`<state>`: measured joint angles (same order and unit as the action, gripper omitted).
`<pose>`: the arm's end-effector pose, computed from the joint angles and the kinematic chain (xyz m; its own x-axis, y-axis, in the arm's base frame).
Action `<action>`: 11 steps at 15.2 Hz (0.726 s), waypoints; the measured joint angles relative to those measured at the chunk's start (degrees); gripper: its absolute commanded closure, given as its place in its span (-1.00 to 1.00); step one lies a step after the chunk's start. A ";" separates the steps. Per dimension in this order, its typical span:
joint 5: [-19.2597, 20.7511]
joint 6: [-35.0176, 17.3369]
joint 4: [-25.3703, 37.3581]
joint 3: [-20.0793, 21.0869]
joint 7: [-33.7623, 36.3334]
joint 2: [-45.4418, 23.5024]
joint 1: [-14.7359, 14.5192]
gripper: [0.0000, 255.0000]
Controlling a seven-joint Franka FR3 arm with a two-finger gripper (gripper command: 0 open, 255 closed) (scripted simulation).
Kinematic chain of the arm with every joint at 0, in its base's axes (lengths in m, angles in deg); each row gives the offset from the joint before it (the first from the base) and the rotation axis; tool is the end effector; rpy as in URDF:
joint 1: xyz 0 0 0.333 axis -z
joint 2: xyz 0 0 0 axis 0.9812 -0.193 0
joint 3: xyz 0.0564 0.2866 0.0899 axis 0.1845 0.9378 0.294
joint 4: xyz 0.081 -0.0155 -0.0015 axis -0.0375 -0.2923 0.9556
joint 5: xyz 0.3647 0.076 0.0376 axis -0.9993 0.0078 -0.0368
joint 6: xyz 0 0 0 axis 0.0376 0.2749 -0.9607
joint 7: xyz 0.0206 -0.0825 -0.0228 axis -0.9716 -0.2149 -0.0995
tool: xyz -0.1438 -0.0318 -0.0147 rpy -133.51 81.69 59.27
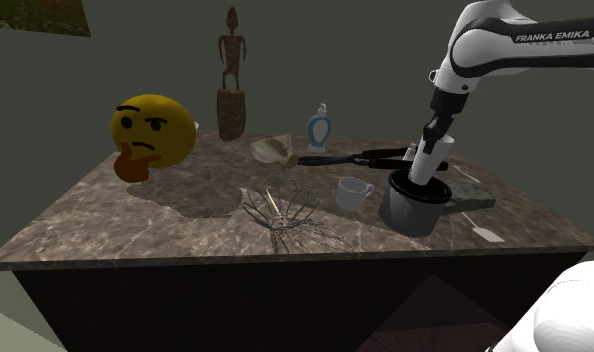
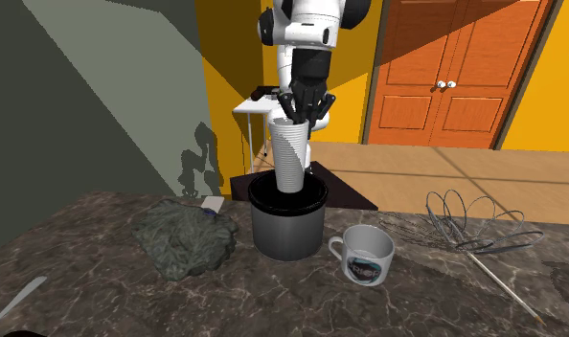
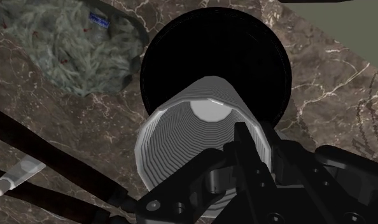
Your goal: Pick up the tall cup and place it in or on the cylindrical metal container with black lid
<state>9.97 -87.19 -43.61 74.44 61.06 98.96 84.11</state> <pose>0.3773 -0.1741 0.5344 0.9981 0.0568 0.0241 0.0543 -0.9940 0.0946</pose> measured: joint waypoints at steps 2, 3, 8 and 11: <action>0.00 -0.02 -0.02 0.00 0.00 0.00 0.00 -1.00; 0.00 -0.03 -0.03 0.00 0.00 0.01 0.00 -1.00; 0.00 -0.03 -0.03 0.00 0.01 0.01 0.00 -1.00; -0.48 4.14 4.75 0.66 0.03 -0.59 -0.33 -1.00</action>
<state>9.50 -83.05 -38.86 75.10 61.09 98.37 83.78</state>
